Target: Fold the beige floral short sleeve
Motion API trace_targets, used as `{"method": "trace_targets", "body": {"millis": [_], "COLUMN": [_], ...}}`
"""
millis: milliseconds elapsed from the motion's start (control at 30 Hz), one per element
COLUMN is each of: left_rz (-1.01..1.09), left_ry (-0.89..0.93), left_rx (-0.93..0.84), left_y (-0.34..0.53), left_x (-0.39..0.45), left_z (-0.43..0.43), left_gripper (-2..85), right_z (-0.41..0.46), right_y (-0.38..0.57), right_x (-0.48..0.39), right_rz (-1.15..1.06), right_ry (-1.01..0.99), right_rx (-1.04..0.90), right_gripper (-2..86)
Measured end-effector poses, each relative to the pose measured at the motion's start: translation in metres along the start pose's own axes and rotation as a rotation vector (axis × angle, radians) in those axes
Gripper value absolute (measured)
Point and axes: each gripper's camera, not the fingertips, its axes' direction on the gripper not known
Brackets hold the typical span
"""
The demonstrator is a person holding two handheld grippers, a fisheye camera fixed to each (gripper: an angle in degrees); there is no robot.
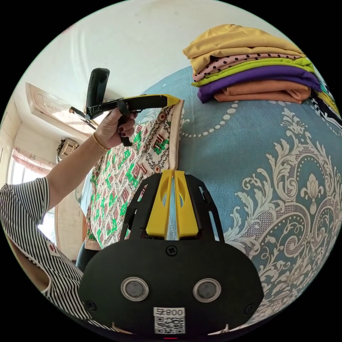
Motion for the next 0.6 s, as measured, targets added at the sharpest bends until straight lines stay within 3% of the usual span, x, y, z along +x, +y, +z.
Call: {"method": "trace_targets", "body": {"millis": [133, 433, 600], "left_rz": [-0.049, -0.104, -0.158], "left_ry": [-0.039, -0.026, -0.016], "left_rx": [-0.083, 0.135, 0.160], "left_y": [0.008, 0.068, 0.097], "left_x": [-0.008, 0.009, 0.008], "left_z": [0.017, -0.042, -0.051], "left_gripper": [2.5, 2.3, 2.0], "right_z": [0.002, 0.009, 0.040], "right_y": [0.000, -0.001, -0.009], "right_x": [0.005, -0.008, -0.023], "right_rz": [0.020, -0.022, -0.065], "right_ry": [0.003, -0.001, 0.091], "right_rx": [0.004, 0.086, 0.021], "right_gripper": [0.5, 0.1, 0.1]}}
